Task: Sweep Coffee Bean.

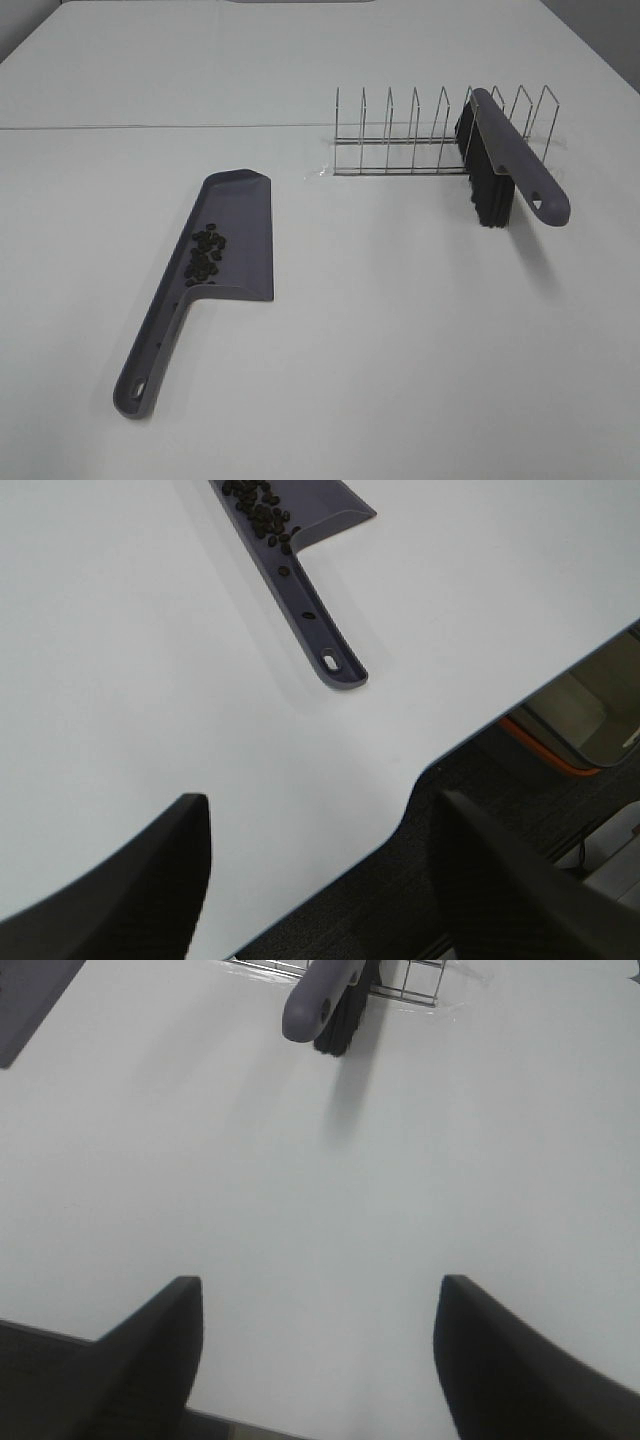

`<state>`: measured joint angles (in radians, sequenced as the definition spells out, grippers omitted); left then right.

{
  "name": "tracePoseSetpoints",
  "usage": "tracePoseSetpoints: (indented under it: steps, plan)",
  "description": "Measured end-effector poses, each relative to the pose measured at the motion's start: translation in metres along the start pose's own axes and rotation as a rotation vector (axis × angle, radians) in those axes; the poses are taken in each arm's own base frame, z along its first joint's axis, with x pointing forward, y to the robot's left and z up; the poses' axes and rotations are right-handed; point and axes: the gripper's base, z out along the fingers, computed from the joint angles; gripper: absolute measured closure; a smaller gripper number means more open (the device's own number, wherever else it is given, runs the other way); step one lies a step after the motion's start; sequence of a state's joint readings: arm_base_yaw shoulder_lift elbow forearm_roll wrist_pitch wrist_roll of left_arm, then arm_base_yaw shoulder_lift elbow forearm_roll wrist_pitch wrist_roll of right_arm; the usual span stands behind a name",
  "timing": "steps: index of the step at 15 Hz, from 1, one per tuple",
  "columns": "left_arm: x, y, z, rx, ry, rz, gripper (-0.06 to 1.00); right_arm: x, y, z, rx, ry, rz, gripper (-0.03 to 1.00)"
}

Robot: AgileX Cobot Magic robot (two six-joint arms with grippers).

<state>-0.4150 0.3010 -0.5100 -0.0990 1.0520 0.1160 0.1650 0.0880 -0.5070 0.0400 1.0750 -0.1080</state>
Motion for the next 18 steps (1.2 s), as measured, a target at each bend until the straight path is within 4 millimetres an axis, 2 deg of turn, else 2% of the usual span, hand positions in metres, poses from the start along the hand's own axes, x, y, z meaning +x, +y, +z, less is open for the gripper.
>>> tracePoseSetpoints:
  steps: [12, 15, 18]
  plan:
    - [0.000, -0.002, 0.000, 0.019, -0.003, -0.003, 0.33, -0.001, 0.002, 0.000, -0.020, -0.006, -0.006, 0.33]
    - [0.001, 0.001, -0.002, -0.047, -0.019, -0.062, 0.33, -0.001, 0.002, 0.000, 0.031, -0.002, 0.026, 0.33]
    - [0.009, 0.002, -0.015, -0.187, -0.121, -0.155, 0.33, -0.001, 0.001, 0.000, 0.073, 0.000, 0.053, 0.33]
